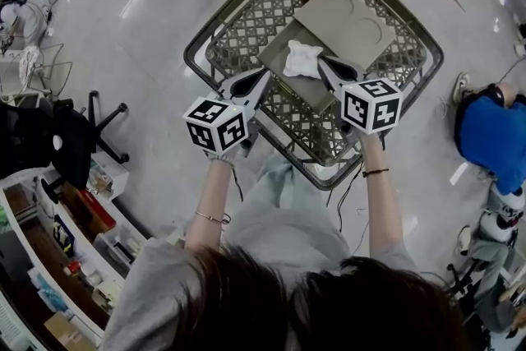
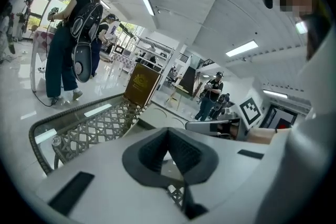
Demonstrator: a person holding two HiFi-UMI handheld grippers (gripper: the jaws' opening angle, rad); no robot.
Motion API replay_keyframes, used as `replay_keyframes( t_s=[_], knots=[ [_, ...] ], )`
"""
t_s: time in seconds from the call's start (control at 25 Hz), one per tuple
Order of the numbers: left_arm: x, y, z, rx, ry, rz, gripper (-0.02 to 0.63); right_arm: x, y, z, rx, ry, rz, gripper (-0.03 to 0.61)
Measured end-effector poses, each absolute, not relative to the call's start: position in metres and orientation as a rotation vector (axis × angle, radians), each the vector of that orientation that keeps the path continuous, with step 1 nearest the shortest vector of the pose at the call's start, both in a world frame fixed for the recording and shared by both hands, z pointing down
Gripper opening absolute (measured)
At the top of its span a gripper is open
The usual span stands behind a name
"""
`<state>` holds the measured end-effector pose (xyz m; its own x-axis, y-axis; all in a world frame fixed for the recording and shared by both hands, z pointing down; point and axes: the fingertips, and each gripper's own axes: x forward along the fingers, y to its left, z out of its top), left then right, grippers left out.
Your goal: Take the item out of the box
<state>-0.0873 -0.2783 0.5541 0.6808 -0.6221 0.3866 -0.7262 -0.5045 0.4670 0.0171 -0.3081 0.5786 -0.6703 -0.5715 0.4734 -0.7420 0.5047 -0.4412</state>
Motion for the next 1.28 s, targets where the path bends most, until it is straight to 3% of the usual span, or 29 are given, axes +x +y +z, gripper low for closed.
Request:
replay_keyframes(
  t_s=[0.24, 0.36, 1.0, 1.28],
  knots=[
    [-0.086, -0.284, 0.574, 2.247, -1.019, 0.222, 0.017, 0.017, -0.31, 0.617, 1.113, -2.406, 1.044, 0.026],
    [-0.085, -0.287, 0.583, 2.23, -1.018, 0.22, 0.017, 0.017, -0.312, 0.634, 1.105, -2.366, 1.085, 0.09],
    [-0.068, -0.297, 0.605, 2.186, -0.99, 0.191, 0.017, 0.018, -0.329, 0.676, 1.126, -2.151, 1.145, 0.175],
    [-0.068, -0.295, 0.612, 2.166, -0.985, 0.189, 0.017, 0.015, -0.332, 0.693, 1.093, -1.994, 1.17, 0.179]
  ],
)
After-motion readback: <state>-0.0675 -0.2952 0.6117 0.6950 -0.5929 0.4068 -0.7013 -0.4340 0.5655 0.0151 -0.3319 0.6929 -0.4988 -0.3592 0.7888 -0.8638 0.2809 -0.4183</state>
